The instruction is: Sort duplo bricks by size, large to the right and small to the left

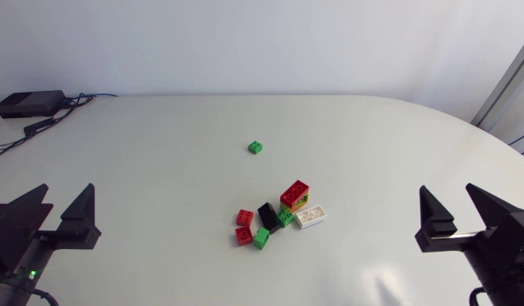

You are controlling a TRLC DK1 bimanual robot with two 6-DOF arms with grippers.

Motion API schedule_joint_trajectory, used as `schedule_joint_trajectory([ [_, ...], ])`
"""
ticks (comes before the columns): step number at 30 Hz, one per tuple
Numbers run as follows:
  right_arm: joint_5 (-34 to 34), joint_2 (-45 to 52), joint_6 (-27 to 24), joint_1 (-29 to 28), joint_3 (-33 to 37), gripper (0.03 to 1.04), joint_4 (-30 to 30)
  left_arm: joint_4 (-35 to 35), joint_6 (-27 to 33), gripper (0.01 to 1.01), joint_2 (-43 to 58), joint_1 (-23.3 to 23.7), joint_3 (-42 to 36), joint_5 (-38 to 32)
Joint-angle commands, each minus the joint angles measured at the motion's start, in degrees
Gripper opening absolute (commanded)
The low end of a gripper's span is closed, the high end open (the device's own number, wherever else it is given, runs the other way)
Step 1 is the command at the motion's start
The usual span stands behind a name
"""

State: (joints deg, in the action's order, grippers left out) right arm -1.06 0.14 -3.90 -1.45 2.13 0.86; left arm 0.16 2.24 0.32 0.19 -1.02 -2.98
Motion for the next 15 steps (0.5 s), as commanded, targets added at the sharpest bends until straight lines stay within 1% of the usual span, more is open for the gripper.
schedule_joint_trajectory([
  [1,0.18,-0.49,0.47,0.4,-2.13,1.0,-1.21,-0.08,-0.92,0.987,-0.93,-0.45,1.02,0.52],
  [15,0.18,-0.58,0.3,0.75,-2.13,1.0,-0.95,-0.08,-1.01,0.985,-1.02,-0.8,1.02,0.52],
])
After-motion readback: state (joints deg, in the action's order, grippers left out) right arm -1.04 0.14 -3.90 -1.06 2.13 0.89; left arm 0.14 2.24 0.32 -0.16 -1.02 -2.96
